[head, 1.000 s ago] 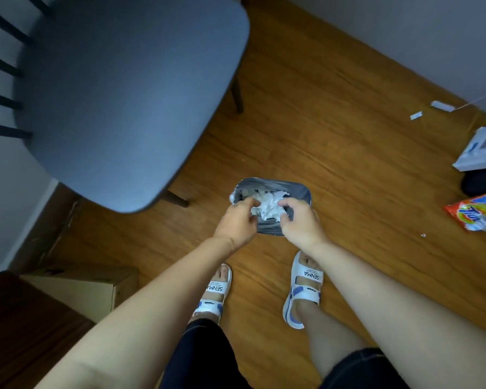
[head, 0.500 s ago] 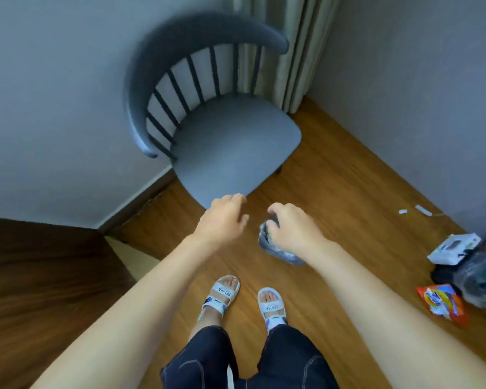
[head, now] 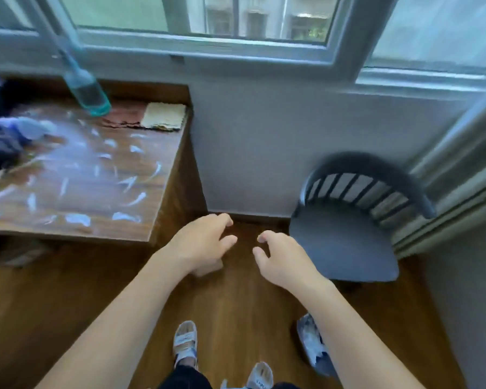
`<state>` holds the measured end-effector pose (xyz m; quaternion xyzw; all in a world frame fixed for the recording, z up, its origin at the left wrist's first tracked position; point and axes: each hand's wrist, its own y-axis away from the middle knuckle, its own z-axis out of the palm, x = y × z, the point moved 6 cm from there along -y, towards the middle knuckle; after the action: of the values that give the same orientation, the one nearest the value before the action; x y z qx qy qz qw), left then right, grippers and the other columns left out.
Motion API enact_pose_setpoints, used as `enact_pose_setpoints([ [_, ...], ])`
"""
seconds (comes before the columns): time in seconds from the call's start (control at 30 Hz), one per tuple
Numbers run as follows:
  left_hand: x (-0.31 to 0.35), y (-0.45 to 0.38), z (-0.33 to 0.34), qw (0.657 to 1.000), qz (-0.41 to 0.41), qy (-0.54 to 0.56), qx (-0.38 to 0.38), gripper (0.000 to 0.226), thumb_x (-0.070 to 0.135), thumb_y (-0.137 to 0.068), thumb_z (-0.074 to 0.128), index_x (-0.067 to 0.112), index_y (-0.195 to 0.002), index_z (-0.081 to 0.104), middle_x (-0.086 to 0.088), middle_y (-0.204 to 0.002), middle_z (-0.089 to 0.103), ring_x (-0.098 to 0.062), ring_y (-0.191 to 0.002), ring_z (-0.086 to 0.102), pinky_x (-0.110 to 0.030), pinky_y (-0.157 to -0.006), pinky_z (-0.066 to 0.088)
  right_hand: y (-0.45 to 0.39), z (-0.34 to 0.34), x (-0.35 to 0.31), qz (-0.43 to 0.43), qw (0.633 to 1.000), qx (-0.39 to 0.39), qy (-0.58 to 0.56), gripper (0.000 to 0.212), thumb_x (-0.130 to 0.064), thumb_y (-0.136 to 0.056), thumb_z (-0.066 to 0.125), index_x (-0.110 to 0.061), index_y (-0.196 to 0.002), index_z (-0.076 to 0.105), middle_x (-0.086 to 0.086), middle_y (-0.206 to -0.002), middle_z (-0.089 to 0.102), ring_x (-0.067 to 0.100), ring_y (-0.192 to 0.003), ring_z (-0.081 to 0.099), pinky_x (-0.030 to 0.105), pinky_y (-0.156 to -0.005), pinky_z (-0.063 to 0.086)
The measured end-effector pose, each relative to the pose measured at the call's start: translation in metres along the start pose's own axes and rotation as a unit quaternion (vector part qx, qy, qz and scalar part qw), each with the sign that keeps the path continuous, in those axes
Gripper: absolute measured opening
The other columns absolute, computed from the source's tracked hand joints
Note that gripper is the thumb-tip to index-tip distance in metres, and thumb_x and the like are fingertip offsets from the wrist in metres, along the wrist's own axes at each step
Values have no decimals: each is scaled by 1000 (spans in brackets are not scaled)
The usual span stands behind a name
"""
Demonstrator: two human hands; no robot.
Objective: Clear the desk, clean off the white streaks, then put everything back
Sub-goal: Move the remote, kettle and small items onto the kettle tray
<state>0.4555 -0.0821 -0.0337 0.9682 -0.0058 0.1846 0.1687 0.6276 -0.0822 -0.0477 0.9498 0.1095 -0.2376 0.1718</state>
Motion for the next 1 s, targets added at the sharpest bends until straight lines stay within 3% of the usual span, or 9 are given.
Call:
enact_pose_setpoints([
  [0.2,-123,83,-69,992,-71,11,101,36,43,-106,52,26,-137,57,7,-134,63,-17,-128,58,-36,-102,50,-17,22,-141,-124,991,-5,46,40,-41,-104,51,-25,-140,56,-6,-130,64,15,-119,61,30,-100,51],
  [0.33,-226,135,-106,980,-143,-8,136,34,43,-107,50,24,-134,59,6,-128,64,-18,-125,56,-35,-100,50,-22,57,-230,-168,983,-30,66,36,-40,-103,52,-26,-136,59,-9,-123,66,11,-113,62,22,-91,50],
  [0.43,-291,168,-132,974,-165,1,157,36,43,-108,50,26,-139,57,7,-131,63,-17,-126,55,-34,-100,50,-27,80,-298,-187,980,-33,52,35,-36,-102,54,-26,-135,61,-9,-124,67,12,-114,62,23,-93,50],
  [0.53,-348,191,-151,967,-191,-1,167,31,44,-107,51,27,-131,60,7,-125,65,-18,-121,57,-35,-96,51,-35,104,-360,-214,975,-19,51,35,-34,-102,54,-26,-136,60,-9,-125,67,14,-117,62,27,-96,52],
  [0.63,-389,214,-163,957,-215,-5,192,29,44,-105,53,27,-126,62,8,-123,66,-17,-117,60,-37,-94,54,-35,127,-405,-238,968,-16,82,33,-38,-101,53,-28,-132,61,-8,-122,67,17,-116,62,33,-97,52],
  [0.83,-439,249,-171,945,-235,0,226,37,42,-108,48,28,-141,57,11,-137,62,-12,-126,56,-31,-103,50,-32,163,-461,-275,953,-45,118,25,-42,-102,52,-30,-122,62,-13,-116,65,9,-112,61,23,-91,50],
  [1.0,-483,257,-189,934,-258,16,247,36,41,-108,50,28,-140,57,10,-137,63,-13,-126,57,-31,-102,50,-55,183,-511,-301,944,-71,117,31,-39,-104,52,-31,-132,59,-12,-123,63,10,-110,62,19,-85,51],
])
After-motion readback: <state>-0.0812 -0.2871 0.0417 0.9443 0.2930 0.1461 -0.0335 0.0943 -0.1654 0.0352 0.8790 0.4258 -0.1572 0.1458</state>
